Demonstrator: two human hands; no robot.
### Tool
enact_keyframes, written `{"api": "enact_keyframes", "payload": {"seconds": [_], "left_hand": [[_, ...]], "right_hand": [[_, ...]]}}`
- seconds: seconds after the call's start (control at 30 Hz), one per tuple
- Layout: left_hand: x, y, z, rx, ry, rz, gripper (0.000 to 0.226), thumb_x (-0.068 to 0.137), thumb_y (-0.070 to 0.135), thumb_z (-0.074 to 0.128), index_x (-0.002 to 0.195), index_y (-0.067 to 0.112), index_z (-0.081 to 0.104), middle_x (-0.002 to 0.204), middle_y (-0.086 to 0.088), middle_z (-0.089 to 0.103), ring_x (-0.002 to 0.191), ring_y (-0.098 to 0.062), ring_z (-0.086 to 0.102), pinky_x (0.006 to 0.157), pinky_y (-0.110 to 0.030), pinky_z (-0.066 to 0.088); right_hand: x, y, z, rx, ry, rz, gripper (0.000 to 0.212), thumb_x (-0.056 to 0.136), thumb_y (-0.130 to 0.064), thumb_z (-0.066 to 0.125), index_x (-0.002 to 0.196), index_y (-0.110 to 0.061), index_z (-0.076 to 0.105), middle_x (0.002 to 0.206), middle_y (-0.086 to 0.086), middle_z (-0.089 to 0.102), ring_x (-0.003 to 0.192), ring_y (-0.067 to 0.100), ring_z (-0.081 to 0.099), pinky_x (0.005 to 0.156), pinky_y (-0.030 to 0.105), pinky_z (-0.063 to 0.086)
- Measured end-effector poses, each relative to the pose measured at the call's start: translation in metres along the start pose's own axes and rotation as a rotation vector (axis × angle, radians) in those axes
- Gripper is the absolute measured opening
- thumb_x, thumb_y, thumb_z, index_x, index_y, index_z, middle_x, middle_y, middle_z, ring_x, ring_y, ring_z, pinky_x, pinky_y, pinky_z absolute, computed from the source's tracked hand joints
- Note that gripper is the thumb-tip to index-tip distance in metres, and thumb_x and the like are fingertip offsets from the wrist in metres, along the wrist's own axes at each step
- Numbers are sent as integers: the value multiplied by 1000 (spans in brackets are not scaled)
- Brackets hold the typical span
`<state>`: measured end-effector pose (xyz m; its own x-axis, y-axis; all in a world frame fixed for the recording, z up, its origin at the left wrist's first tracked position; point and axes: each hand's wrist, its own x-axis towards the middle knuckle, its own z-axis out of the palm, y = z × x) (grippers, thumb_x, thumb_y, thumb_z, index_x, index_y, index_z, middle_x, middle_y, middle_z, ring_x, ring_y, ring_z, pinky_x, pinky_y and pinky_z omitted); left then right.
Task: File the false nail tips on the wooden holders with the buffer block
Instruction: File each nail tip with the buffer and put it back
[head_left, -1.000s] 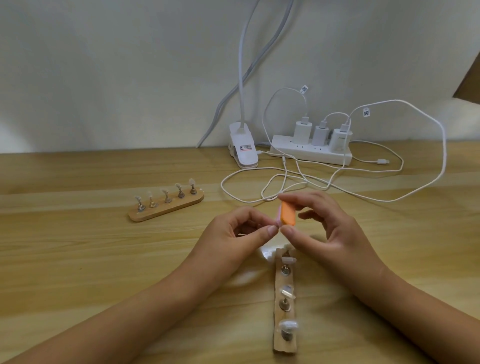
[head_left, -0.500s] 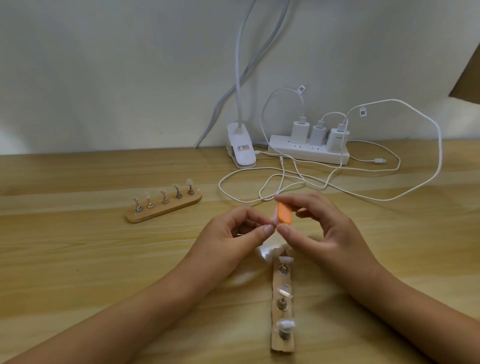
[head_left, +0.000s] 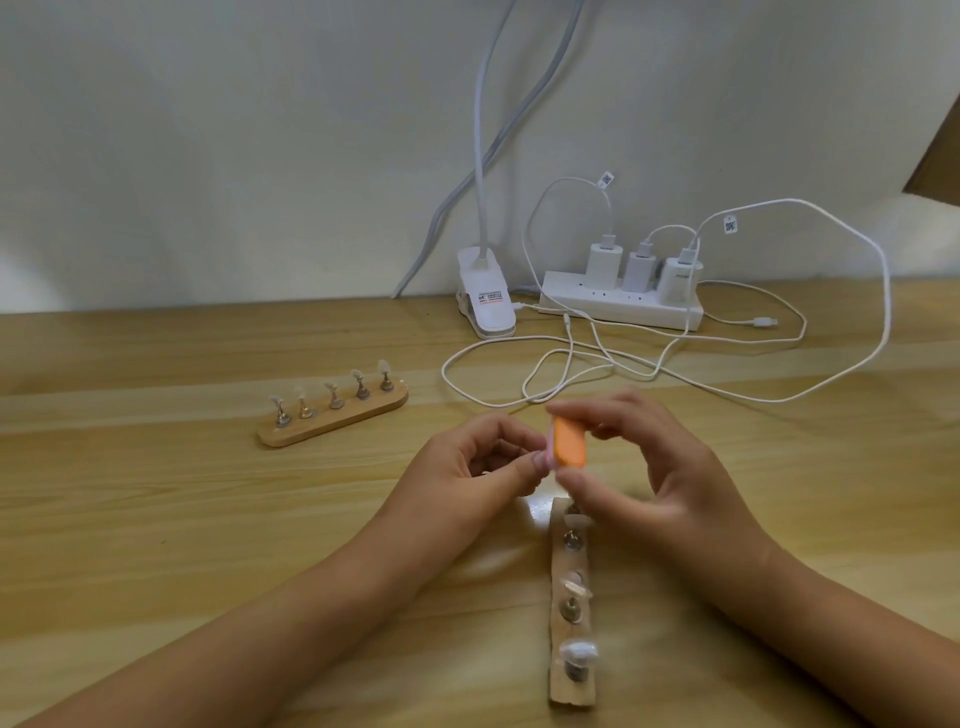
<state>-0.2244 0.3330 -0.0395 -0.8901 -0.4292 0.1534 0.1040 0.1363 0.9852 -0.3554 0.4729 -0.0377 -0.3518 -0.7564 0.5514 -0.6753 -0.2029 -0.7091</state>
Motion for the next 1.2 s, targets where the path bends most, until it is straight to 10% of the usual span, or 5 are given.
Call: {"api": "enact_keyframes", "payload": {"seconds": [1.2], "left_hand": [[-1, 3, 2, -61, 59, -13, 12, 74, 28, 71, 84, 21, 71, 86, -5, 71, 78, -8, 65, 73, -15, 50]], "right_hand": [[2, -3, -4, 231, -66, 196, 37, 85, -21, 72, 122, -19, 68, 114, -2, 70, 108, 12, 64, 87, 18, 49]]}}
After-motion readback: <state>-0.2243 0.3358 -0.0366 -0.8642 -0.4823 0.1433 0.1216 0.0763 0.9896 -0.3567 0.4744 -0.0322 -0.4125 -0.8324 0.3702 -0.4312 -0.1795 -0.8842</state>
